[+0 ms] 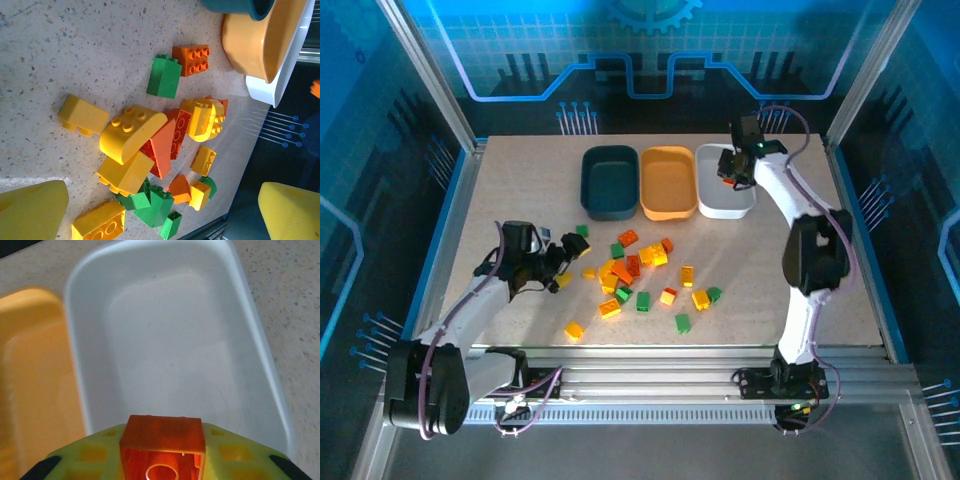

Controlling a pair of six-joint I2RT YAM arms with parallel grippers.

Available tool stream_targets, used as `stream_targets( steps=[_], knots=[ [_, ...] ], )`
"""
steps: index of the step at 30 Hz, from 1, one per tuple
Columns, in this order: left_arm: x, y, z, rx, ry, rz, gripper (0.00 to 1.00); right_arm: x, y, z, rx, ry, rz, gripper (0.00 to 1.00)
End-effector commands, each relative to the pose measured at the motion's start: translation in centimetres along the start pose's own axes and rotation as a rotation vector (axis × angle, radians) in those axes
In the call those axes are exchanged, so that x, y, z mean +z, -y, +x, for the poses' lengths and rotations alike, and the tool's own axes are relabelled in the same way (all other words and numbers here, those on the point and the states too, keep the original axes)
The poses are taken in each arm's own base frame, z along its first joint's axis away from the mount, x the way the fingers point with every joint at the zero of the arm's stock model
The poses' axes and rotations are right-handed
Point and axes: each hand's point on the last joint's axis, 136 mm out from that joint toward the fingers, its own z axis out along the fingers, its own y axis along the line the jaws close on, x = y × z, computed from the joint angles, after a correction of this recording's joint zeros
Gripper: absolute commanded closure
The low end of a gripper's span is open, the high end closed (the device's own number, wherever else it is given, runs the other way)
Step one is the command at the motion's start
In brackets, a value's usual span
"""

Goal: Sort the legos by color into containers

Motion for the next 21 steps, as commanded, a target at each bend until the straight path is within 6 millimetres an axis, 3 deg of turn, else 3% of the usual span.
stream_targets(
  steps=[1,4,7,10,15,18,21],
  knots=[
    [-0.8,2.4,-0.3,0.058,0.004,0.061,0.01,3.6,1.2,2.2,-0.076,-0.161,0.035,0.90],
    [-1.1,2.7,-0.1,0.079,0.000,0.053,0.01,4.3,1.2,1.5,-0.096,-0.166,0.036,0.84],
    [-1.3,3.0,-0.2,0.087,0.003,0.052,0.01,4.0,1.2,1.0,-0.092,-0.178,0.024,0.60],
    [-1.4,3.6,-0.3,0.090,0.010,0.070,0.01,1.6,1.0,-0.3,-0.093,-0.126,0.006,0.49],
    [-1.1,5.2,-0.3,0.116,0.001,0.102,0.01,-4.4,1.3,-1.4,-0.091,-0.026,-0.010,0.40],
    [-0.9,5.2,-0.9,0.142,0.026,0.067,0.01,-7.2,0.5,1.3,-0.099,-0.011,-0.075,0.42],
    [-0.7,4.4,-2.1,0.138,0.081,0.009,0.01,-9.1,-0.4,7.0,-0.184,-0.048,-0.082,0.42]
  ],
)
